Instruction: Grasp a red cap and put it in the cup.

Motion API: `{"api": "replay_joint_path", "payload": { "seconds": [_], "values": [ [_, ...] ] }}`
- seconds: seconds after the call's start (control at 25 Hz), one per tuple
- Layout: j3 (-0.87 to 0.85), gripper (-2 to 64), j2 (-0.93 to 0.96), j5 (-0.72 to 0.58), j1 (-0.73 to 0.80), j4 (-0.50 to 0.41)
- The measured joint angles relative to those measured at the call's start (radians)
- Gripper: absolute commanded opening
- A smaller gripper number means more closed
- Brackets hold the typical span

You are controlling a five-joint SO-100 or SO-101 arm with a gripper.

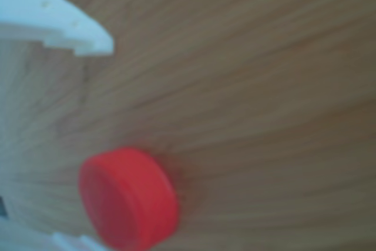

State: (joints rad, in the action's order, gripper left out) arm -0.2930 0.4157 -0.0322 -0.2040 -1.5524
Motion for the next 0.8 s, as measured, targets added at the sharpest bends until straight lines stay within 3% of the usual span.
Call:
{"api": "replay_joint_path", "payload": {
  "seconds": [0.28, 0.48, 0.8],
  "values": [
    [0.026, 39.1, -0.002, 0.0, 0.0, 0.0],
    [0.026, 21.6, -0.002, 0.0, 0.0, 0.0],
    [0.026, 22.4, -0.002, -0.028, 0.0, 0.0]
  ]
}}
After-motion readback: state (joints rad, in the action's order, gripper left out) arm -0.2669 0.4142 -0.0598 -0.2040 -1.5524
